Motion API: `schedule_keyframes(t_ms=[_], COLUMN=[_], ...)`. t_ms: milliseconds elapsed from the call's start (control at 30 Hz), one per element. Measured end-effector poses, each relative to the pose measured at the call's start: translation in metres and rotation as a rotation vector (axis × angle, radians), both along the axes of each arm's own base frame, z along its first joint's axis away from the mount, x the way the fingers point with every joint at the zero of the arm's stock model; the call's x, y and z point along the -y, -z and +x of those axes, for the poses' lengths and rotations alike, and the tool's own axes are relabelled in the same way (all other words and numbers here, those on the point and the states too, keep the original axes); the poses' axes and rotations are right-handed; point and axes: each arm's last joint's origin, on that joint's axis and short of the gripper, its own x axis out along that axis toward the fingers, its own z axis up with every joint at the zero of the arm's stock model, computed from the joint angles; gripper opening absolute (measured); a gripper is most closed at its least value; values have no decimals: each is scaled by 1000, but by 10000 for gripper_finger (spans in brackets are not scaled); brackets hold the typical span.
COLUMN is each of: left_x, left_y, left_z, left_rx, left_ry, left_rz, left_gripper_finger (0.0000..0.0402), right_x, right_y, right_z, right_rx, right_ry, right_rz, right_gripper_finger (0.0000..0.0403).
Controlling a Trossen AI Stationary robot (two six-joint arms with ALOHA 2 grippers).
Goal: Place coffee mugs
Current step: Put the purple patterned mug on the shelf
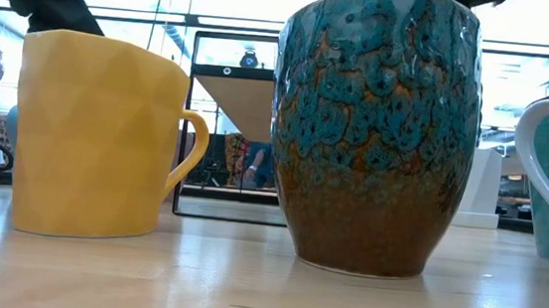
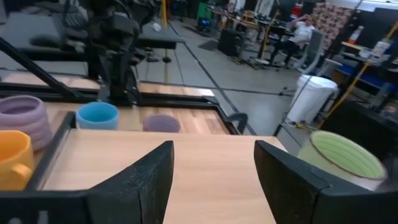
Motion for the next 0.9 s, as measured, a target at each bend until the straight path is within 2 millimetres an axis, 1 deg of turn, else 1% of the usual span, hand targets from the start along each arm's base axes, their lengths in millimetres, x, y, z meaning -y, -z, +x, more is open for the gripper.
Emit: schedule_keyframes(t_ms=[367,567,633,900], left_x=[0,7,10,14], left_y=[0,-13,-15,2], left_z=[0,9,13,16], left_rx=[-29,-36,-66,-258], left_ry=[44,87,91,47], left_rz=[-51,-63,-57,-60], left_gripper_finger=[141,141,141,141], right_x=[-9,-10,-10,-10], right_y=[0,-1,-1,-2], right_z=[-1,-1,-1,0], right_rx=[15,20,19,15], right_ry=[-16,-19,-19,-38], right_rz=[46,42,38,-6], right_gripper_finger=[228,228,228,228])
